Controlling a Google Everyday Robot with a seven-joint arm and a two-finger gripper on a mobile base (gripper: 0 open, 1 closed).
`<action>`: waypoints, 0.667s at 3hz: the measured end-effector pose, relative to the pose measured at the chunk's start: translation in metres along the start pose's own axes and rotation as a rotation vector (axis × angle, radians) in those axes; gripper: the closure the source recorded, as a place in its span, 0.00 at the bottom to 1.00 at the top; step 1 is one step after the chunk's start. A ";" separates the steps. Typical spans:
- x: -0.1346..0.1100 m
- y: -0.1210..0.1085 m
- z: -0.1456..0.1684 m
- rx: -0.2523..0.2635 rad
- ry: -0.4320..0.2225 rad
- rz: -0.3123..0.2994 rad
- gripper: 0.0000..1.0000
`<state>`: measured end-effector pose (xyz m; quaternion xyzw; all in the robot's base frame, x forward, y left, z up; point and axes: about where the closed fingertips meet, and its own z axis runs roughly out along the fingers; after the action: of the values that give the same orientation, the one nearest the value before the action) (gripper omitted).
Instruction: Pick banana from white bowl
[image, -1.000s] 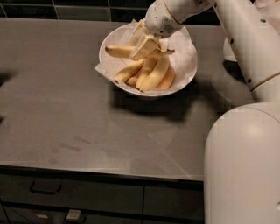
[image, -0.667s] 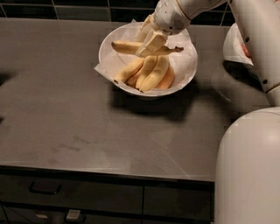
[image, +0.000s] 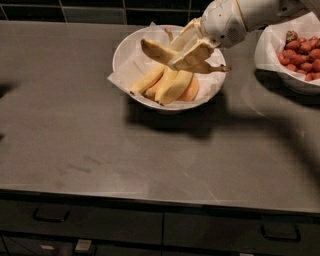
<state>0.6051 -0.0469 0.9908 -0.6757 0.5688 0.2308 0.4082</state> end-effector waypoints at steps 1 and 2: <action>-0.008 0.045 -0.017 0.020 -0.070 0.083 1.00; -0.017 0.078 -0.033 0.044 -0.059 0.146 1.00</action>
Offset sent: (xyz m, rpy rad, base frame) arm -0.1290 -0.0332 0.0193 0.0939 0.1375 -0.1815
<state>0.5213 -0.0649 0.9999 -0.6161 0.6092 0.2674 0.4216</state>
